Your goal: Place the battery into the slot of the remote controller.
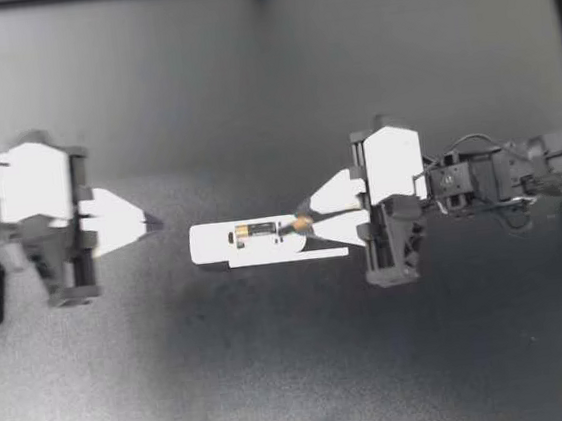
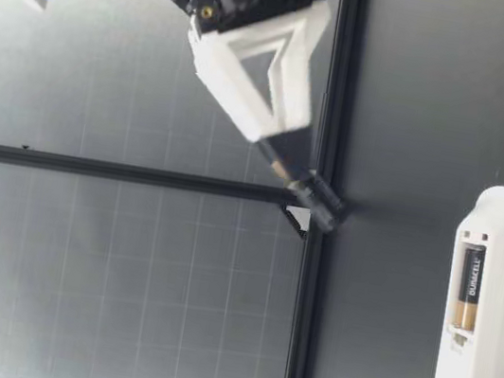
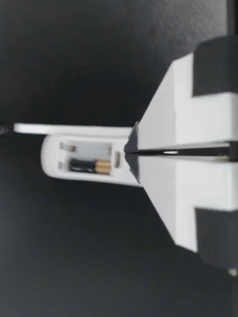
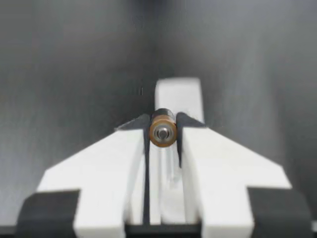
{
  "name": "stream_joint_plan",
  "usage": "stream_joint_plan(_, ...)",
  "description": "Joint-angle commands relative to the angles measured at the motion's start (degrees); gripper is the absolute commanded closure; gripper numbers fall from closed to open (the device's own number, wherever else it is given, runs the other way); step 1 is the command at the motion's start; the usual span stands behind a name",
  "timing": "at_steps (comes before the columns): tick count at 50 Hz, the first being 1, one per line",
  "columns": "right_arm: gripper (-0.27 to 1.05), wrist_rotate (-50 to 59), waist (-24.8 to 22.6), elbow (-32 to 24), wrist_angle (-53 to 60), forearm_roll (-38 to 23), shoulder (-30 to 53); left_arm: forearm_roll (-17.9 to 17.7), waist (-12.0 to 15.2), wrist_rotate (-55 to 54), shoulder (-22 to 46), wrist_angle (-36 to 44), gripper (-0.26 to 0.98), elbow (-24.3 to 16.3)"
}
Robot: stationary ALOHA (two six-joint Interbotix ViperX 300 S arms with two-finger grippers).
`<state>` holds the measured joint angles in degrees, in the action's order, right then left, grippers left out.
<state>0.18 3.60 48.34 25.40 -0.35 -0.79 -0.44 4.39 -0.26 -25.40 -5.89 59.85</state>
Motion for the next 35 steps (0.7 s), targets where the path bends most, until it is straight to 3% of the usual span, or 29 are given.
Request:
stream_joint_plan(1,0.79,0.0,0.5,-1.1,5.2,0.3,1.8,0.1,0.7,0.1,4.2,-1.4,0.87,-3.1)
stream_joint_plan(19,0.79,-0.4,0.9,-2.5,9.3,0.3,10.0,0.3,0.7,0.8,15.7,-2.0,0.87,-7.9)
stream_joint_plan(35,0.79,-0.1,0.9,-2.7,13.1,0.6,14.3,0.3,0.8,1.2,21.3,-2.1,0.87,-10.4)
